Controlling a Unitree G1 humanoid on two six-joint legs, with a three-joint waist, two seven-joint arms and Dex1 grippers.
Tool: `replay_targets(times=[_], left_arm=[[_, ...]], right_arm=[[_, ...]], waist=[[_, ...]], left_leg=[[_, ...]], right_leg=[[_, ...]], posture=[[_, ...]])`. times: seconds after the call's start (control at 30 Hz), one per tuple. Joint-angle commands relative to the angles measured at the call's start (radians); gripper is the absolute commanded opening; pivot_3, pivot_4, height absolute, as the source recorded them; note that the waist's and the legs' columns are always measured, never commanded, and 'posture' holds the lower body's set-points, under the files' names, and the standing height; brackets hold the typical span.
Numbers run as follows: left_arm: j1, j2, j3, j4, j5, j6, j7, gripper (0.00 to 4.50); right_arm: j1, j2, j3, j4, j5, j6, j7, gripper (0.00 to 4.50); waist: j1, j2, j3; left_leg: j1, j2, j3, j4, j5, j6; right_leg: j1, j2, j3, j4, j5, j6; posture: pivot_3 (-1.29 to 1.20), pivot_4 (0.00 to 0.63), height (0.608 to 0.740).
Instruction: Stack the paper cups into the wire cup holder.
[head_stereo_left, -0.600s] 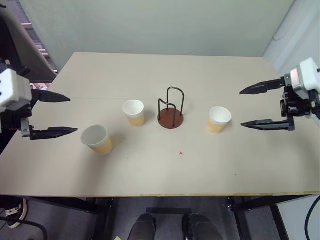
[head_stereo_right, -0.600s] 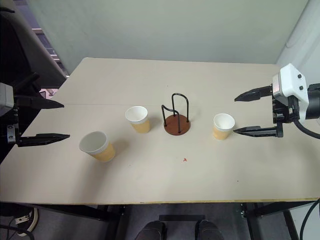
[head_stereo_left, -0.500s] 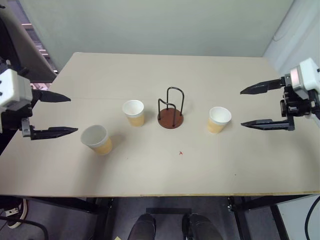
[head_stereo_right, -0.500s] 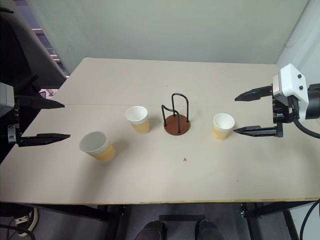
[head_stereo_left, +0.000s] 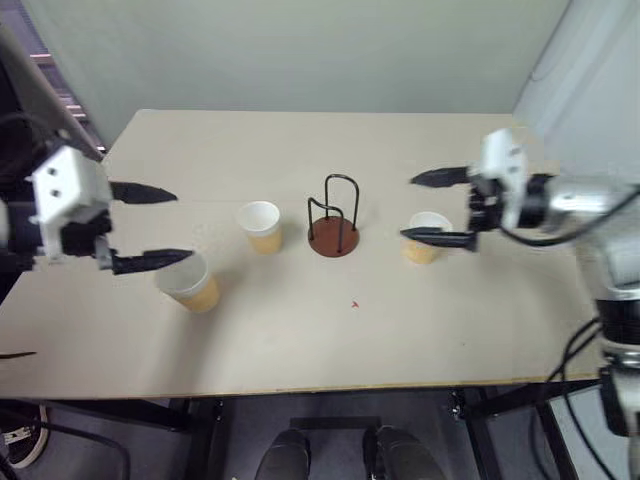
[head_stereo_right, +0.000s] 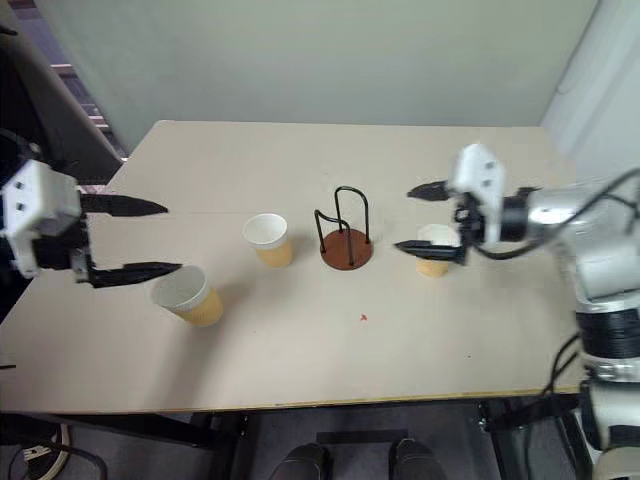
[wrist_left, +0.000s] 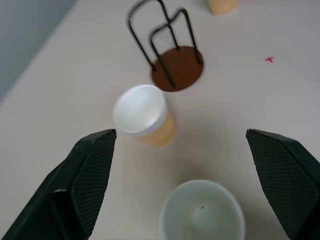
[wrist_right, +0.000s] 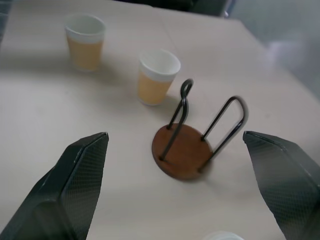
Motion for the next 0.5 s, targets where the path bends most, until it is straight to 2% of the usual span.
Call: replay_targets(times=[0.03, 0.13, 0.3, 0.4, 0.5], left_arm=[[-0.049, -0.019, -0.013, 0.041, 0.06, -0.051, 0.071, 4.46], [-0.054, -0.067, -0.028, 0.003, 0.052, -0.035, 0.102, 4.46], [-0.004, -0.101, -0.014, -0.085, 0.023, 0.013, 0.12, 4.46], [0.015, -0.1, -0.001, -0.119, 0.01, 0.04, 0.128, 4.46], [0.017, -0.098, 0.007, -0.137, 0.006, 0.054, 0.133, 4.5]], right_arm=[[-0.063, 0.109, 0.048, 0.036, -0.06, 0.062, -0.132, 4.5], [-0.093, 0.191, 0.092, 0.122, -0.117, 0.064, -0.186, 4.5], [-0.094, 0.245, 0.113, 0.196, -0.149, 0.042, -0.193, 4.5], [-0.099, 0.275, 0.121, 0.256, -0.179, 0.017, -0.206, 4.5], [-0.11, 0.311, 0.111, 0.301, -0.189, 0.003, -0.216, 3.87]], waist=[[0.0, 0.0, 0.0], [0.002, 0.0, 0.0], [0.015, -0.001, -0.001], [0.014, -0.001, -0.001], [0.014, -0.001, -0.001]], left_leg=[[-0.001, 0.0, 0.0, 0.0, 0.0, 0.0], [-0.004, 0.0, 0.0, 0.001, 0.0, 0.0], [-0.017, -0.001, -0.001, 0.004, 0.001, -0.001], [-0.018, -0.001, -0.001, 0.004, 0.004, -0.008], [-0.018, -0.001, -0.001, 0.003, 0.004, -0.007]], right_leg=[[-0.001, 0.0, 0.0, 0.0, 0.0, 0.0], [-0.004, 0.0, -0.001, 0.0, 0.0, 0.0], [-0.013, -0.001, -0.003, -0.002, 0.0, 0.0], [-0.014, -0.002, -0.003, -0.003, 0.001, 0.001], [-0.015, -0.001, -0.003, -0.003, 0.001, 0.001]], posture=[[0.0, 0.15, 0.74], [0.0, 0.15, 0.74], [0.0, 0.15, 0.74], [0.0, 0.15, 0.74], [0.0, 0.15, 0.74]])
